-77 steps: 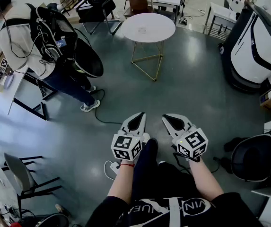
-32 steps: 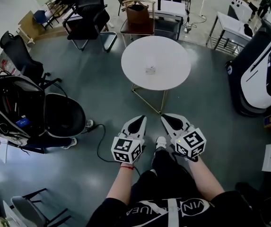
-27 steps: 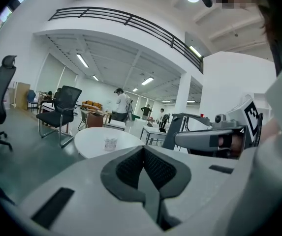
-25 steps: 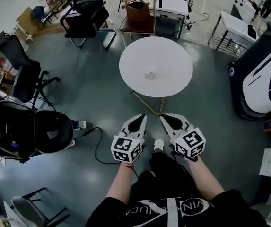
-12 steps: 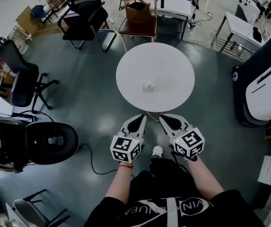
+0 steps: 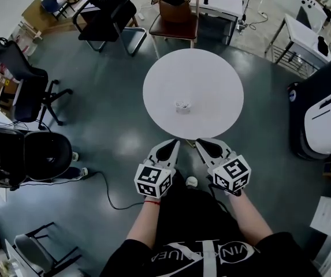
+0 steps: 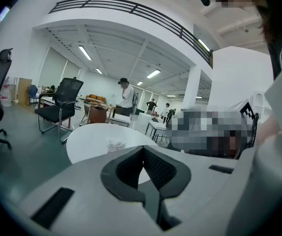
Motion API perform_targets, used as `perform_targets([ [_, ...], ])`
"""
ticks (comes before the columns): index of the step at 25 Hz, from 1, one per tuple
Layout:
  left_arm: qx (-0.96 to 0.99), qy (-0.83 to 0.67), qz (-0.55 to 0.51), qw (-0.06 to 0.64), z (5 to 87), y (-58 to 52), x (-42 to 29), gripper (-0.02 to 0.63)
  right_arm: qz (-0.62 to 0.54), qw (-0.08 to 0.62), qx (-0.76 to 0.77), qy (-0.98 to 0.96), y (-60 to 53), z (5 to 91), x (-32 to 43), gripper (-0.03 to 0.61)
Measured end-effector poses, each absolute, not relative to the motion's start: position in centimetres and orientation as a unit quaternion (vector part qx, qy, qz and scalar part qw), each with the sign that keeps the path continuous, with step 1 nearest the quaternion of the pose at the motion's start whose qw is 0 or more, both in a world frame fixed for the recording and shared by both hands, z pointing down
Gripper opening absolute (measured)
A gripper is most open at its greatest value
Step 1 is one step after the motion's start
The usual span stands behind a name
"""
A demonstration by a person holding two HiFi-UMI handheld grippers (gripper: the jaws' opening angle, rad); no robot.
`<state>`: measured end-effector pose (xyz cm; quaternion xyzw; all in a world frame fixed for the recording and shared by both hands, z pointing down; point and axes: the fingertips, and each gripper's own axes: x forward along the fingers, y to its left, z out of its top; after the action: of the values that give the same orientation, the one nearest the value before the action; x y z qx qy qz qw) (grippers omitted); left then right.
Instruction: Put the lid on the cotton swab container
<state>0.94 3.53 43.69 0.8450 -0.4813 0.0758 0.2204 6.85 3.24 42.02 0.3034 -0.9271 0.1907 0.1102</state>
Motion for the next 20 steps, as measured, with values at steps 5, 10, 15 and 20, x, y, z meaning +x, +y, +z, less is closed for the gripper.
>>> perform_targets([
  [5,0.842,-0.479,0.082,0.233,45.3,1.7,-0.4,0.005,0.199,0.12,0.302,-0.924,1.4,43.4,5.8,0.003],
  [10,0.846,-0.468,0.084,0.241,46.6,-1.3,-0.6,0.005,0.2,0.133,0.309,-0.92,-1.2,44.5,5.6,0.003],
  [15,0.848,-0.459,0.086,0.25,47.4,-4.9,-0.7,0.005,0.203,0.145,0.318,-0.915,-4.6,45.3,5.6,0.003],
  [20,0.848,-0.452,0.1,0.259,49.0,-7.5,-1.5,0.005,0.207,0.152,0.323,-0.911,-8.0,46.1,5.1,0.003],
])
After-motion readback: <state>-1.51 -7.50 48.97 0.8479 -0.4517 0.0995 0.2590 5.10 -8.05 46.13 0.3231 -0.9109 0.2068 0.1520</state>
